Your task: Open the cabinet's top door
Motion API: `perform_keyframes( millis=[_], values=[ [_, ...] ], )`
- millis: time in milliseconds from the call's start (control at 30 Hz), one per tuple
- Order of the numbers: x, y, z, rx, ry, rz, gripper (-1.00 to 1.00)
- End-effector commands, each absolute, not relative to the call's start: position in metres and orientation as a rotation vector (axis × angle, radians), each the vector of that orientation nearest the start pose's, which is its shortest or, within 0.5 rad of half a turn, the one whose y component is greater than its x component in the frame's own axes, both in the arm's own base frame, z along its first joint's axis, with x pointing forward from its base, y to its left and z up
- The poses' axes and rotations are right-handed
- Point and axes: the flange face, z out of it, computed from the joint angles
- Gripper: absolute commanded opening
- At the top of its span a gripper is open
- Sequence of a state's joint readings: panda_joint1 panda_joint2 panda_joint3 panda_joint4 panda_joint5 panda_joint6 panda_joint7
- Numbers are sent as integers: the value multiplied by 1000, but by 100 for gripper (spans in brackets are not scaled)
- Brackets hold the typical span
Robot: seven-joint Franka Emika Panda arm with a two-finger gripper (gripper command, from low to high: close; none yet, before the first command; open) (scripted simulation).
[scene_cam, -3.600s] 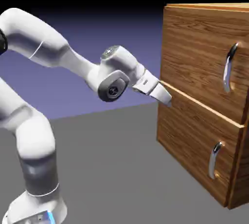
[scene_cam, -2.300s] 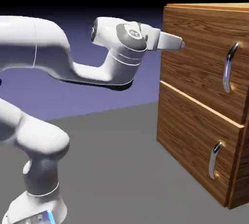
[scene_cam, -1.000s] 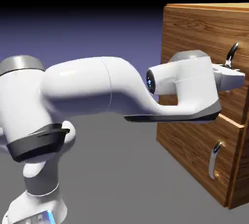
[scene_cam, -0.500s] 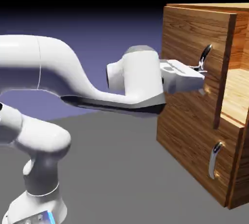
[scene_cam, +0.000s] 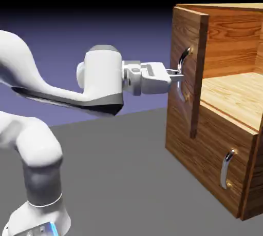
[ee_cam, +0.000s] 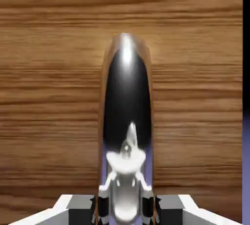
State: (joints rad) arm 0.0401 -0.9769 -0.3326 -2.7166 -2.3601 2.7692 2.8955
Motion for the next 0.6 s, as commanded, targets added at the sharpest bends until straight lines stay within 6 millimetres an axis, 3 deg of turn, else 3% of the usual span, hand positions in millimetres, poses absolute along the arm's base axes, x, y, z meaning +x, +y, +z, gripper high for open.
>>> perform_keyframes(
  millis=[0,567],
  values=[
    [295,-67,535,-1691,1180,-2030,-100],
    [241,-9,535,-1642,1362,-2124,-100]
  ],
)
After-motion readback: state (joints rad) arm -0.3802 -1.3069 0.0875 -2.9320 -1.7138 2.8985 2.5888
